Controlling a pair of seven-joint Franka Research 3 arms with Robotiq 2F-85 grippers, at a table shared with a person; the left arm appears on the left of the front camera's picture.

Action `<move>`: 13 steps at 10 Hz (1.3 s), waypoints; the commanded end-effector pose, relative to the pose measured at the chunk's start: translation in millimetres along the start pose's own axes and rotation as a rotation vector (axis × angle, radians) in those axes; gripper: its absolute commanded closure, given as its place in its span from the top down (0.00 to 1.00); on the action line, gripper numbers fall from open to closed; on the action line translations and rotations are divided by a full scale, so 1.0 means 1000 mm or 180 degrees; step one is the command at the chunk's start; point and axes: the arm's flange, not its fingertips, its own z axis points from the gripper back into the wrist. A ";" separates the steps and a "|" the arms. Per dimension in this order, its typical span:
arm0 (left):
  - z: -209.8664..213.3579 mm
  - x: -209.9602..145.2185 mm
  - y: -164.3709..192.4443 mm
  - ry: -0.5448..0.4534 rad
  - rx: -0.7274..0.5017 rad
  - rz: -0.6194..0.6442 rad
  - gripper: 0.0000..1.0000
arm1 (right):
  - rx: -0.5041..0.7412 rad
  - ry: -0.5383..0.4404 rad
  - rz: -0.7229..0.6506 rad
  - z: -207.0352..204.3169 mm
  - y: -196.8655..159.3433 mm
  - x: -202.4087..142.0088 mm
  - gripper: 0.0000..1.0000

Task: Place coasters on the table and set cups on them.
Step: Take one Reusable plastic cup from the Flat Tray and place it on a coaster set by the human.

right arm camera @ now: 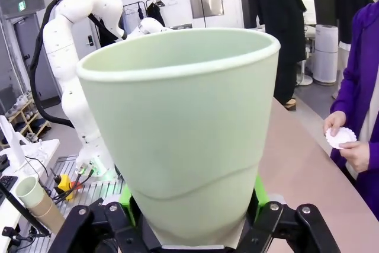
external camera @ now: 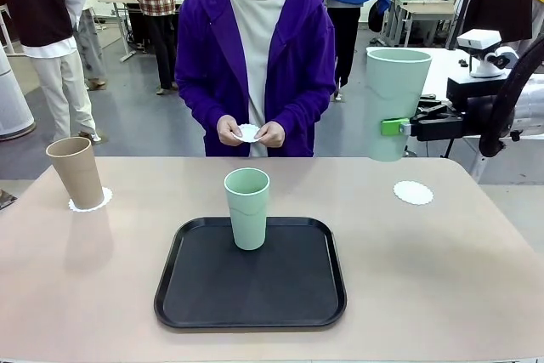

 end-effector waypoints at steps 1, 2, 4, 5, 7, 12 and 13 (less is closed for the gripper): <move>0.001 -0.001 -0.002 -0.0018 -0.0012 -0.0015 1.00 | -0.0005 -0.0004 -0.0001 0.001 0.000 0.000 0.83; 0.001 -0.001 -0.002 -0.0018 -0.0012 -0.0015 1.00 | -0.0160 -0.0125 -0.0165 0.019 -0.035 -0.004 0.83; 0.001 -0.001 -0.002 -0.0018 -0.0012 -0.0015 1.00 | -0.0669 -0.0296 -0.0294 0.079 -0.094 -0.016 0.83; 0.001 -0.001 -0.002 -0.0018 -0.0012 -0.0015 1.00 | -0.0858 -0.0341 -0.0378 0.104 -0.116 -0.023 0.83; 0.001 -0.001 -0.002 -0.0018 -0.0012 -0.0015 1.00 | -0.1153 -0.0350 -0.0416 0.143 -0.152 -0.036 0.83; 0.001 -0.001 -0.002 -0.0018 -0.0012 -0.0015 1.00 | -0.1212 -0.0285 -0.0448 0.164 -0.180 -0.048 0.83; 0.001 -0.001 -0.002 -0.0018 -0.0012 -0.0015 1.00 | -0.1248 -0.0301 -0.0481 0.170 -0.179 -0.052 0.83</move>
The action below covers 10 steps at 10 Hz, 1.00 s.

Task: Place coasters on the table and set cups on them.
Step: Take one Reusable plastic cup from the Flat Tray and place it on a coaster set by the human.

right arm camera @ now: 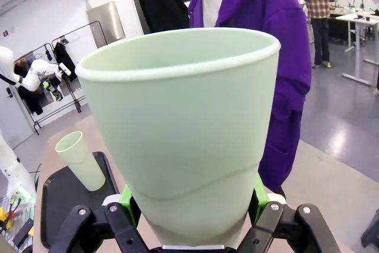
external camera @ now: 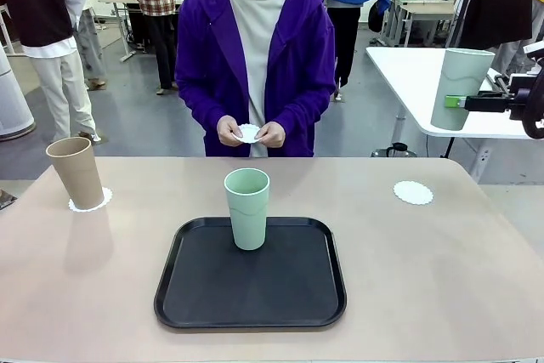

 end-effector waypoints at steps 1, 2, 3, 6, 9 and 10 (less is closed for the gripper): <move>0.000 -0.001 -0.002 -0.0017 -0.0011 -0.0016 1.00 | -0.0013 -0.0007 -0.0001 0.002 0.000 0.000 0.83; 0.000 -0.001 -0.002 -0.0017 -0.0011 -0.0016 1.00 | -0.0013 -0.0007 -0.0001 0.002 0.000 0.000 0.83; 0.000 -0.001 -0.002 -0.0017 -0.0011 -0.0016 1.00 | -0.0013 -0.0007 -0.0001 0.002 0.000 0.000 0.83; 0.000 -0.001 -0.002 -0.0017 -0.0011 -0.0016 1.00 | -0.0013 -0.0003 -0.0002 0.002 -0.001 0.000 0.83; 0.000 -0.001 -0.002 -0.0017 -0.0011 -0.0016 1.00 | 0.0589 0.0024 0.0597 -0.021 -0.025 -0.039 0.83; 0.000 -0.001 -0.002 -0.0017 -0.0011 -0.0016 1.00 | 0.0789 -0.0011 0.0693 -0.026 -0.032 -0.054 0.83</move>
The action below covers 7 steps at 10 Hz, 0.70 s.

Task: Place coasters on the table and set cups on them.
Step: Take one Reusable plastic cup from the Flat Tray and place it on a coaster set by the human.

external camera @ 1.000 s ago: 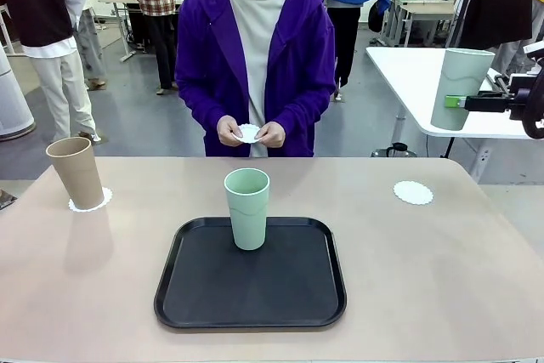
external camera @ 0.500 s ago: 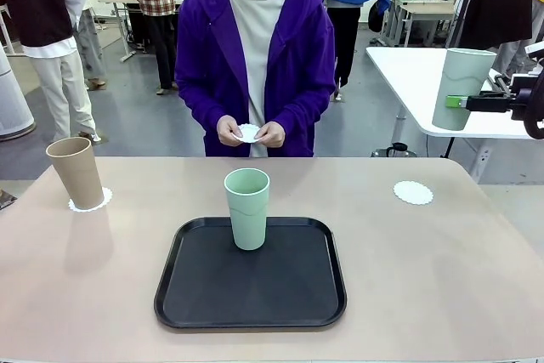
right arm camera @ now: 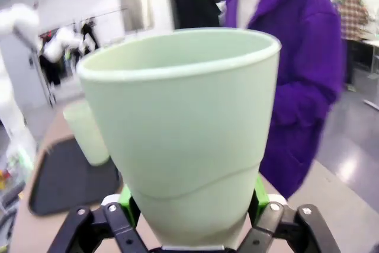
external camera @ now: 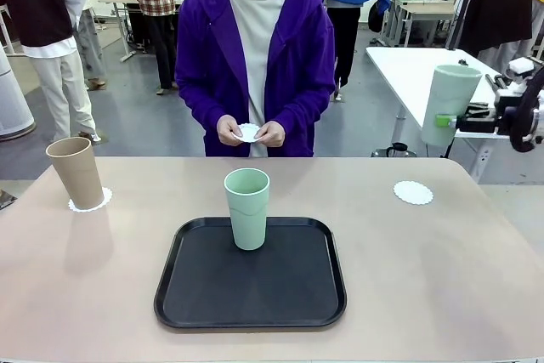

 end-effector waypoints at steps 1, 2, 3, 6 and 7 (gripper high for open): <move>0.001 -0.001 -0.002 -0.0017 -0.0011 -0.0015 1.00 | 0.0314 -0.0023 0.0317 -0.001 -0.022 -0.021 0.83; 0.001 -0.001 -0.002 -0.0017 -0.0011 -0.0015 1.00 | 0.0340 0.0041 0.0390 -0.003 -0.026 -0.032 0.83; 0.001 -0.001 -0.002 -0.0017 -0.0011 -0.0015 1.00 | 0.0361 0.0086 0.0416 -0.004 -0.029 -0.041 0.83; 0.001 -0.001 -0.002 -0.0017 -0.0011 -0.0015 1.00 | 0.0514 0.0016 0.0346 -0.007 -0.038 -0.069 0.83; 0.001 -0.001 -0.002 -0.0017 -0.0011 -0.0015 1.00 | 0.0542 0.0041 0.0287 -0.009 -0.040 -0.077 0.83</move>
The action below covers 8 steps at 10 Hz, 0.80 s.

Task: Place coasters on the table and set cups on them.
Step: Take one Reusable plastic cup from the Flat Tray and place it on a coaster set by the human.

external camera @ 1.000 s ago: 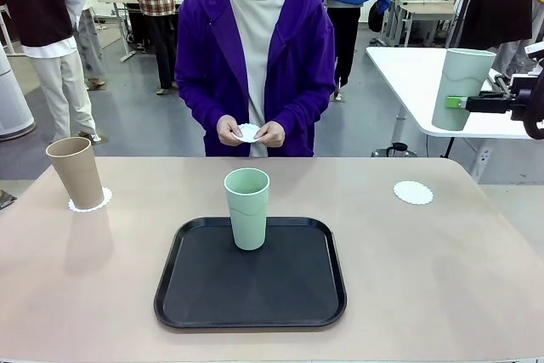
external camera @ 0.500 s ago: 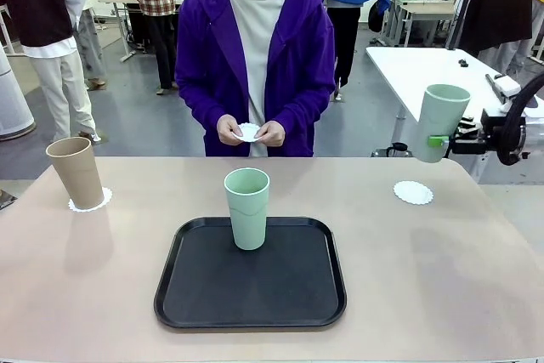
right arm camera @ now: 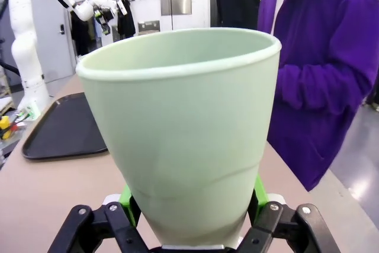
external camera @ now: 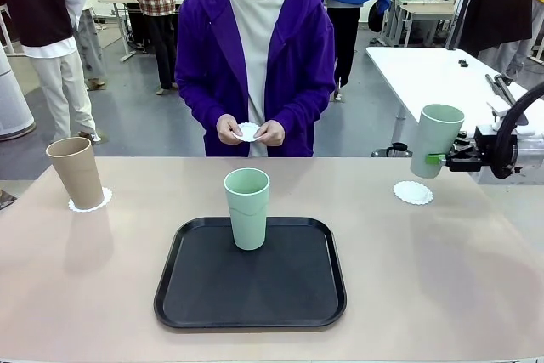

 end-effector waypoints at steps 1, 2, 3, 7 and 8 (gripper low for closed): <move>0.001 -0.001 -0.002 -0.0018 -0.0011 -0.0015 1.00 | 0.0172 -0.0025 -0.0006 0.000 -0.009 -0.010 0.83; 0.001 -0.001 -0.002 -0.0018 -0.0011 -0.0015 1.00 | 0.0197 -0.0007 -0.0017 -0.003 -0.011 -0.019 0.83; 0.001 -0.001 -0.002 -0.0018 -0.0011 -0.0015 1.00 | 0.0187 -0.0002 -0.0061 -0.005 -0.014 -0.026 0.83; 0.001 -0.001 -0.002 -0.0018 -0.0011 -0.0015 1.00 | 0.0197 0.0069 -0.0139 -0.008 -0.019 -0.045 0.83; 0.001 -0.001 -0.002 -0.0018 -0.0011 -0.0015 1.00 | 0.0190 0.0088 -0.0165 -0.008 -0.020 -0.050 0.83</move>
